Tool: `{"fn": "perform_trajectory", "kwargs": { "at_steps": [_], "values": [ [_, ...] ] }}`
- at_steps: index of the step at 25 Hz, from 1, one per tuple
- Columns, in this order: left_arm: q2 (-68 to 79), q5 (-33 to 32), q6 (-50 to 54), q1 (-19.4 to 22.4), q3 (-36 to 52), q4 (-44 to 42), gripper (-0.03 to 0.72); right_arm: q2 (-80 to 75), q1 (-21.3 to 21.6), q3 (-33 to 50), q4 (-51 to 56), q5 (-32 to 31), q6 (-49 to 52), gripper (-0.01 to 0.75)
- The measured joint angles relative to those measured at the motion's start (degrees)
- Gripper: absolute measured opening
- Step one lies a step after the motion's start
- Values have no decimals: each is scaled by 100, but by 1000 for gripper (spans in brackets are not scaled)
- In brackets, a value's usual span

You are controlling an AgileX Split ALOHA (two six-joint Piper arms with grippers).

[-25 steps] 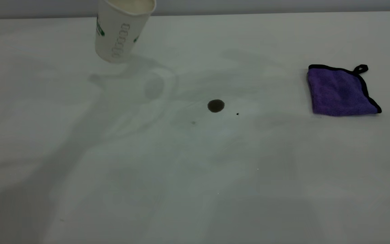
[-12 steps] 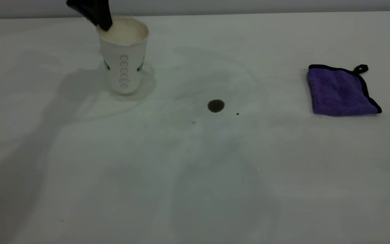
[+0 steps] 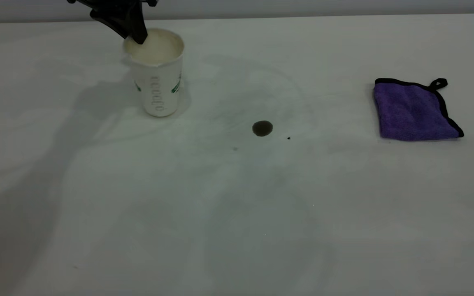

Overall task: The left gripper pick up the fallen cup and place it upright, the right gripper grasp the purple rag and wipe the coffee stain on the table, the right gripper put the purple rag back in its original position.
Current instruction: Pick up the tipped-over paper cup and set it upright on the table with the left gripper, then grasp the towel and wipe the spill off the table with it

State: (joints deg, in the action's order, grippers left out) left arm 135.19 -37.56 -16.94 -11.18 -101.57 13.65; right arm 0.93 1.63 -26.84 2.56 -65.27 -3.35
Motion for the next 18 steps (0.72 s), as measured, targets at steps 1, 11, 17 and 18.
{"fn": "perform_trajectory", "kwargs": {
  "at_steps": [1,11,17,18],
  "values": [
    [0,0,-6,0,0,0,304,0,0,0,0,0,0,555],
    [-375,-145,-293,2,0,-45,672,0,0,0,0,0,0,555],
    [-1395,-1023,-313,2,0,-398,654,0,0,0,0,0,0,555],
    [-1642,-1244,-313,2,0,-438,640,0,0,0,0,0,0,555]
  ]
}}
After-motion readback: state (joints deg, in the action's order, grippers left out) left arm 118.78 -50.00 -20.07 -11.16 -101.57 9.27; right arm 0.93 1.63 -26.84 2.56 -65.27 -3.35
